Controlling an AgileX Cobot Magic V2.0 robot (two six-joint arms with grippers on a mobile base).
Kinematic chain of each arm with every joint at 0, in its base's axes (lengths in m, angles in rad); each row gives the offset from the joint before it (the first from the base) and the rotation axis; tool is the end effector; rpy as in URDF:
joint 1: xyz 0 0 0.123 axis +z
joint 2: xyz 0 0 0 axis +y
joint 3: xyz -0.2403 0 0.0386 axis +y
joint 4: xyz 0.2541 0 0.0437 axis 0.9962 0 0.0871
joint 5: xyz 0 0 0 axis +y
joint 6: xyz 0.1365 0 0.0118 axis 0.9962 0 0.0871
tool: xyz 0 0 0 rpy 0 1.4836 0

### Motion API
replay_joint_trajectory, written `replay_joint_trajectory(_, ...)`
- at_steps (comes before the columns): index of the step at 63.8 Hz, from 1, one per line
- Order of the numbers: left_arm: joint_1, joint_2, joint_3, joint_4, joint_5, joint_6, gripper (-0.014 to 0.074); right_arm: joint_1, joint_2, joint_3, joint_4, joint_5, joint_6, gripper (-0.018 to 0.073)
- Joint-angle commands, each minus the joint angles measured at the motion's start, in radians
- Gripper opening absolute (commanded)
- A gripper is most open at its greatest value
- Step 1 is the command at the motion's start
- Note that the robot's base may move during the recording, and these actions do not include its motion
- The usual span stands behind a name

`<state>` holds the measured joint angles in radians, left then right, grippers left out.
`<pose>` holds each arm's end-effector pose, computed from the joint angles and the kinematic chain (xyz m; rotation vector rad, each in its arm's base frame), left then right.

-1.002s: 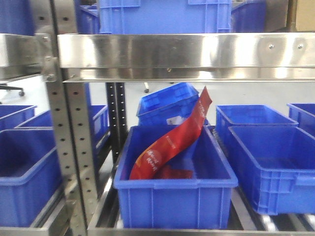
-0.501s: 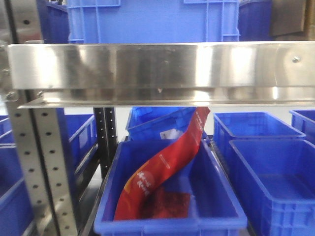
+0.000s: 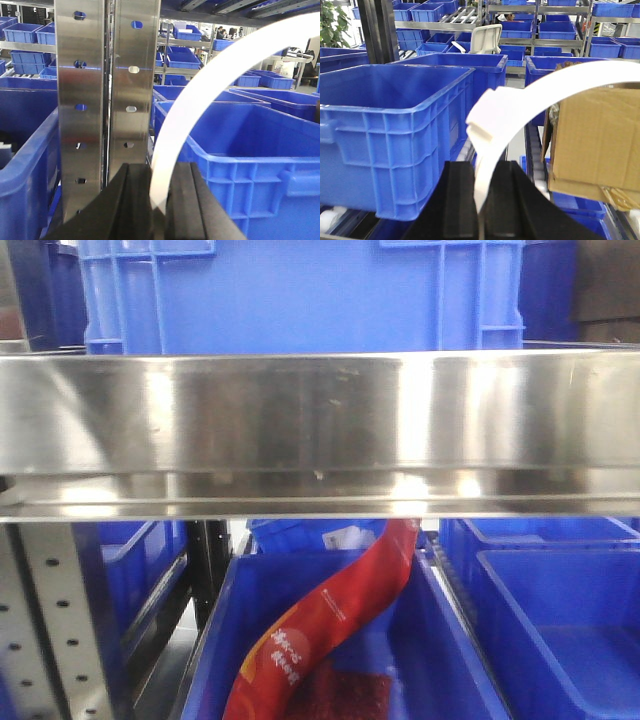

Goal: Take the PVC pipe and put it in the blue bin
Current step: 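Position both held clamps above the blue bins on the shelf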

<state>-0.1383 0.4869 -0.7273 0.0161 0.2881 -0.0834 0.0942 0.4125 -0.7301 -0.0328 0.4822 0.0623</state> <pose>0.1774 -0.0241 0.3778 0.0503 1.5326 -0.1607 0.1591 0.0129 0.3649 -0.0386 1.6482 0.0847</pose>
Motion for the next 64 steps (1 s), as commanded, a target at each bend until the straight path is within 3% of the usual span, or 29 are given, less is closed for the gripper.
replay_joint_trajectory(1, -0.006, -0.005, -0.001, -0.003, -0.026, -0.006, -0.0111, -0.001, -0.005, -0.001, -0.008, -0.026, -0.002, -0.0162)
replay_joint_trajectory(64, -0.006, -0.005, -0.001, -0.003, -0.047, -0.006, -0.0111, -0.001, -0.005, -0.001, -0.008, -0.034, -0.002, -0.0162)
